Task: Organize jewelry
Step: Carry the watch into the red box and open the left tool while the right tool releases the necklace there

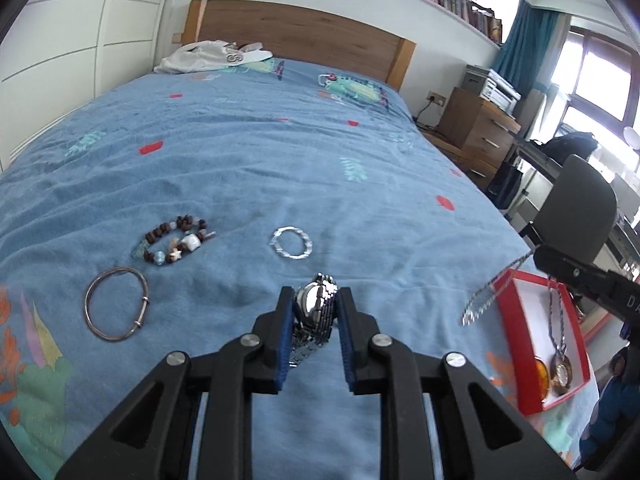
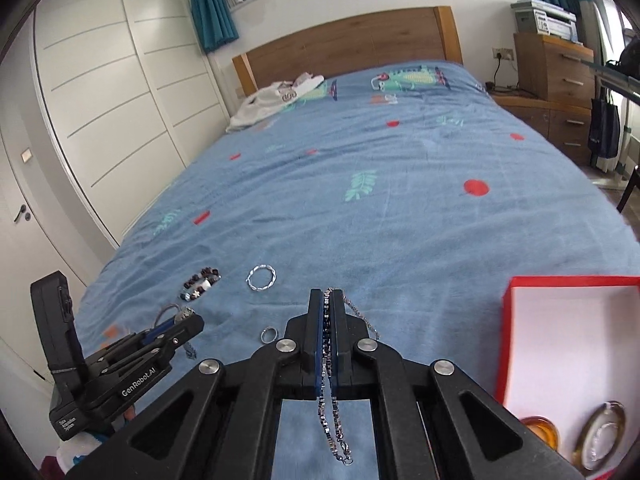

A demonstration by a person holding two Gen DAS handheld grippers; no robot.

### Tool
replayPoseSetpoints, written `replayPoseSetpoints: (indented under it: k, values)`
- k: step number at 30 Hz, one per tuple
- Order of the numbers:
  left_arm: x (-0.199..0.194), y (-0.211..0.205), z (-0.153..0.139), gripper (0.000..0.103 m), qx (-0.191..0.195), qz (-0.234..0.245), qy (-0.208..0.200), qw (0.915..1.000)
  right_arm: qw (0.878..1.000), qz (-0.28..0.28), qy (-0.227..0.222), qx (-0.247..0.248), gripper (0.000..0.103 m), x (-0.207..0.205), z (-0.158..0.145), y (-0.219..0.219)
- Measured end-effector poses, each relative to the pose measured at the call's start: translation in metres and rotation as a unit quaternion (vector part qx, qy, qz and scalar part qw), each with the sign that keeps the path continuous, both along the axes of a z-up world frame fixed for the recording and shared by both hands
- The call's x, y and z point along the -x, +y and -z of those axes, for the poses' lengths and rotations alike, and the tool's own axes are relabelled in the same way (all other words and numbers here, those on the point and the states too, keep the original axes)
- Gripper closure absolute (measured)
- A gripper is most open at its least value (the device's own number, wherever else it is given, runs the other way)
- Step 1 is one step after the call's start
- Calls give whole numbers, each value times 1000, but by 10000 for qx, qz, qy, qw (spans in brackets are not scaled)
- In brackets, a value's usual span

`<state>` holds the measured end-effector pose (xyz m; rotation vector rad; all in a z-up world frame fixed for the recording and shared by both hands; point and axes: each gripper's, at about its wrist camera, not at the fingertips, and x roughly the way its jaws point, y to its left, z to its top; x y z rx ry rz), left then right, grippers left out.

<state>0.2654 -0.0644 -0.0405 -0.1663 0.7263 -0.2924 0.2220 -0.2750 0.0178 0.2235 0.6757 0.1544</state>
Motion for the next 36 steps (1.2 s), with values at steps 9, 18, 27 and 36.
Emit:
replayPoseSetpoints:
  k: [9,18,27,36]
  values:
    - [27,-93,-39,84,72,845,-207,9962,9979,471,-416,177,100,53,-46,-69]
    - [34,-213,-33,84,-77,1696,-49,9855,9918,1158,-209,492,100,67,-30,-154]
    - [27,-296,13,84,-554,2136,345,9747,9857,1572,384,479,100,60,34,-219]
    - [32,-313,47,84,-977,2115,567,9708,9843,1561,730,390,100,62,70,-233]
